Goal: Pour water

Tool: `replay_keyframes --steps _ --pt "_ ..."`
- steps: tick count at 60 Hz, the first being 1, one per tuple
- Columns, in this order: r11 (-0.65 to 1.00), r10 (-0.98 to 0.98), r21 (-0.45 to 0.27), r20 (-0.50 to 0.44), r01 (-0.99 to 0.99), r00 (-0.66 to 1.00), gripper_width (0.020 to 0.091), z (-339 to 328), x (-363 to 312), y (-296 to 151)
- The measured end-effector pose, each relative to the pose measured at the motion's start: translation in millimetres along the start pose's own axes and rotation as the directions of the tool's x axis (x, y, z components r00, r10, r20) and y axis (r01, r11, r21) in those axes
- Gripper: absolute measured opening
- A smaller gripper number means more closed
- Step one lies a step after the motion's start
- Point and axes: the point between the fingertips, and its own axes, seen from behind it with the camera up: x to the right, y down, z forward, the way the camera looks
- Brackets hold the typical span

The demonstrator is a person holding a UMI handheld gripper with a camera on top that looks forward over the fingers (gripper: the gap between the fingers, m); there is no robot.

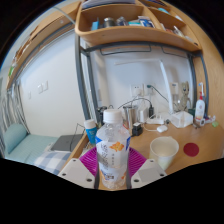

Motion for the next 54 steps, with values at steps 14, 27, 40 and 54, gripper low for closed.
replay_keyframes --steps 14,27,40,54 --pt "0.853 0.521 -0.075 0.095 -0.516 0.848 0.0362 0.1 15.8 -42.0" --pt "0.438 0.898 -0.145 0.107 -0.887 0.426 0.0361 4.4 40.1 -60.2" --pt "0.074 0.996 -0.243 0.061 -0.967 0.061 0.0371 12.0 37.5 -61.6" --pt "-0.247 0.967 -0.256 -0.009 -0.935 -0.253 0.0372 12.1 47.3 -65.4"
